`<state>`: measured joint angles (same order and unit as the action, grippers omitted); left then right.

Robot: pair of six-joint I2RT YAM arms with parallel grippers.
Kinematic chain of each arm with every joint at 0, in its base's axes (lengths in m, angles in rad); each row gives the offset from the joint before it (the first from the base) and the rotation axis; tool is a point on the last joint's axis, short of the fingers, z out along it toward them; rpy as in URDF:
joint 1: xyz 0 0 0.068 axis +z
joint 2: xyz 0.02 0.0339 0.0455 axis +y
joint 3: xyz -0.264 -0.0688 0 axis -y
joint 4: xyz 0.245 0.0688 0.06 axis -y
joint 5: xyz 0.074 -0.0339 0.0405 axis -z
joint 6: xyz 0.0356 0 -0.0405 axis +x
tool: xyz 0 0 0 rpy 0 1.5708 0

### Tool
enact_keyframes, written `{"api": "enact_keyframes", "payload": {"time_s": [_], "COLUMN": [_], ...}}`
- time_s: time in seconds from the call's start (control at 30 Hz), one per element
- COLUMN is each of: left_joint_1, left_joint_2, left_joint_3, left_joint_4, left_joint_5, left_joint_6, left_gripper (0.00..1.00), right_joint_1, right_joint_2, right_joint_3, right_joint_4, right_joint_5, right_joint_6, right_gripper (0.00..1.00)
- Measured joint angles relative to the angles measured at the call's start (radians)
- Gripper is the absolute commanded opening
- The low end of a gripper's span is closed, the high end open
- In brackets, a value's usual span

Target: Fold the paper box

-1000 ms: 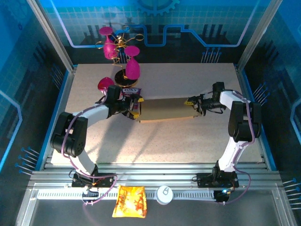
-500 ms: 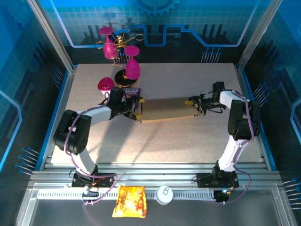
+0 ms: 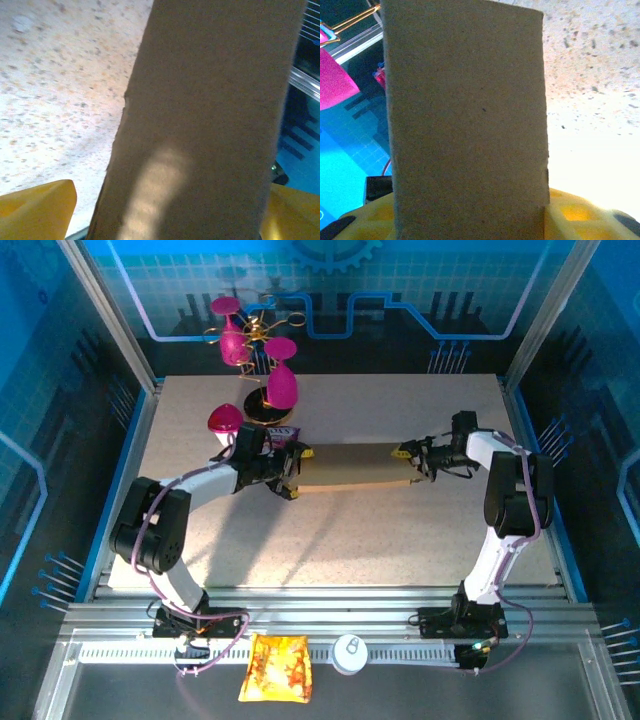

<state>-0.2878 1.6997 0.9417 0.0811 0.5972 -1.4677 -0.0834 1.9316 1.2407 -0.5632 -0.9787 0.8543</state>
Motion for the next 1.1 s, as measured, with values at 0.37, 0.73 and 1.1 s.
{"api": "enact_keyframes", "payload": {"time_s": [0.37, 0.73, 1.1], "left_joint_1": [0.001, -0.002, -0.030], "left_joint_2": [0.076, 0.076, -0.026], "left_joint_3": [-0.055, -0.054, -0.070], "left_joint_4": [0.332, 0.380, 0.223], "left_joint_5": [0.056, 0.073, -0.002], "left_joint_6": [-0.177, -0.230, -0.369], "left_gripper": [0.81, 0.51, 0.38], "right_joint_1": [0.006, 0.006, 0.002], "right_joint_2": [0.000, 0.010, -0.002], "right_joint_3": [-0.024, -0.030, 0.022], "right_joint_4": [0.068, 0.067, -0.058], "right_joint_5": [-0.020, -0.032, 0.030], "right_joint_6": [0.049, 0.071, -0.042], "right_gripper": [0.45, 0.48, 0.76]}}
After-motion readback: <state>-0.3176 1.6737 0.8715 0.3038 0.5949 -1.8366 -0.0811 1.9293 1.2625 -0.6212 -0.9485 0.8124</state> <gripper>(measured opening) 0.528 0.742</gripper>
